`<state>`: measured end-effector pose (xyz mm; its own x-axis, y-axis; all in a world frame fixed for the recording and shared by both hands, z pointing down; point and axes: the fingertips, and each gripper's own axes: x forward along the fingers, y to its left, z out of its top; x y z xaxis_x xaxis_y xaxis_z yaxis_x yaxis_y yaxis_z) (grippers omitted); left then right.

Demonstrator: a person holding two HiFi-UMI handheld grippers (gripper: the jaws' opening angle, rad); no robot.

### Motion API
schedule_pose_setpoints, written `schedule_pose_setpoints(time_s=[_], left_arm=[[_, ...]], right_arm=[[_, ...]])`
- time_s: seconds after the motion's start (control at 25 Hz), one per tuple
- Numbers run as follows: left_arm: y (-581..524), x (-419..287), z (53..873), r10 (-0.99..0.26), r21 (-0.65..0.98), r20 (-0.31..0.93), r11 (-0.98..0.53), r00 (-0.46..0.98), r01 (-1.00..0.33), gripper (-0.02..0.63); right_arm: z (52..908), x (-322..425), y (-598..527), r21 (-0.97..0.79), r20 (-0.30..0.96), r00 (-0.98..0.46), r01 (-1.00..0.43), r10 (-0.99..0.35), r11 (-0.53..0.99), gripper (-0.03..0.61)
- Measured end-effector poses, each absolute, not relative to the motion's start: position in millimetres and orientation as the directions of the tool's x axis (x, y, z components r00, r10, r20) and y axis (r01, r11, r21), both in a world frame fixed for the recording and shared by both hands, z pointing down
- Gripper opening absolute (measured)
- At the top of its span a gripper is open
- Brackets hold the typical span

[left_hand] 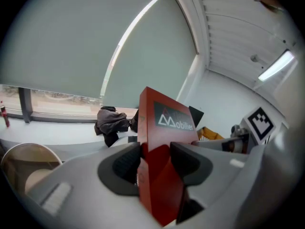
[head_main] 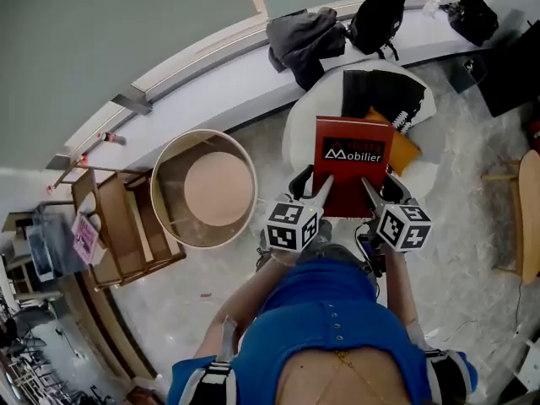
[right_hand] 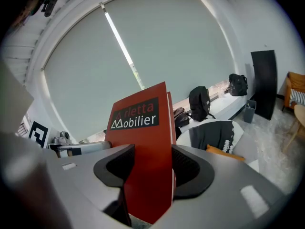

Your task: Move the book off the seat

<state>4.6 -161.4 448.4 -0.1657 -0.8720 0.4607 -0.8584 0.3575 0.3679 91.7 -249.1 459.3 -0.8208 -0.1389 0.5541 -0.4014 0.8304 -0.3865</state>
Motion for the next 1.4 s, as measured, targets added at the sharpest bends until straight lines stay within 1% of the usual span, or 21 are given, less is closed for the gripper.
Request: schedule_pose_setpoints(time_s=[0.16, 0.36, 0.64, 0.84, 1.12, 1.4], left_arm=[[-105, -36, 449, -0.852, 0.378, 0.453, 0.448, -0.26, -0.81, 0.193], [-14, -86, 452, -0.828, 0.396, 0.445, 0.523, -0.34, -0.755, 0.193], [159, -168, 456, -0.811, 0.397, 0.444, 0.56, -0.382, -0.727, 0.193], [259, -209, 457, -0.787, 0.389, 0.453, 0.597, -0.419, -0.701, 0.192], [381, -236, 465, -0.73, 0.442, 0.469, 0.681, -0.497, -0.584, 0.192], [429, -241, 466, -0.675, 0.461, 0.473, 0.738, -0.567, -0.494, 0.192]], right_arm=[[460, 40, -202, -0.381, 0.558, -0.828, -0.307, -0.048, 0.872, 0.238], [460, -19, -119, -0.368, 0.562, -0.826, -0.221, 0.027, 0.903, 0.237], [464, -106, 52, -0.369, 0.568, -0.821, -0.184, 0.064, 0.911, 0.236], [467, -152, 149, -0.379, 0.566, -0.818, -0.145, 0.105, 0.914, 0.236], [469, -194, 265, -0.353, 0.608, -0.768, -0.032, 0.203, 0.935, 0.232], [469, -213, 308, -0.344, 0.622, -0.73, 0.07, 0.283, 0.936, 0.232]])
